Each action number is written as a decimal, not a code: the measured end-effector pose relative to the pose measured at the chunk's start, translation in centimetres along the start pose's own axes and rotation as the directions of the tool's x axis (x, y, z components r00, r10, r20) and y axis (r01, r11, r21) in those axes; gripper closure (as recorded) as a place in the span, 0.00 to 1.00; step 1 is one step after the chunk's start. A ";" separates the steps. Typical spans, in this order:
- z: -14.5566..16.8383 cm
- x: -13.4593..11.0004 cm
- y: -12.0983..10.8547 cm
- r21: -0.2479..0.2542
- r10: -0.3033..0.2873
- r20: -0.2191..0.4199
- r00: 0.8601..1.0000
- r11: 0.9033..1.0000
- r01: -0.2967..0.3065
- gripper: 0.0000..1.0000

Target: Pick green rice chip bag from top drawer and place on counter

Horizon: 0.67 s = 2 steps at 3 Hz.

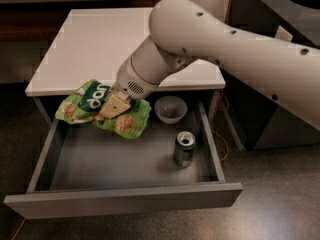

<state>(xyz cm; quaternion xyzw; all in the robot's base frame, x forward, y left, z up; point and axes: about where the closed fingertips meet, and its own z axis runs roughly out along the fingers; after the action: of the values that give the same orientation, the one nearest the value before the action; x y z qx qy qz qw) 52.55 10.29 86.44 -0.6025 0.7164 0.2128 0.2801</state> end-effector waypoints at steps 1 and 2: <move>-2.8 -1.2 -0.7 0.015 -0.014 0.018 1.000 1.000 0.013 1.00; -4.7 -1.6 -3.5 0.036 0.011 0.007 1.000 0.999 -0.012 1.00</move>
Offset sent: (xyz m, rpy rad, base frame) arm 0.0701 -0.0493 0.0733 -0.0056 -0.0197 -0.0979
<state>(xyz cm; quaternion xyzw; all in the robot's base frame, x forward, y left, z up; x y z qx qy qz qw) 55.49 7.85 91.11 -0.5925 0.7226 0.2036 0.2920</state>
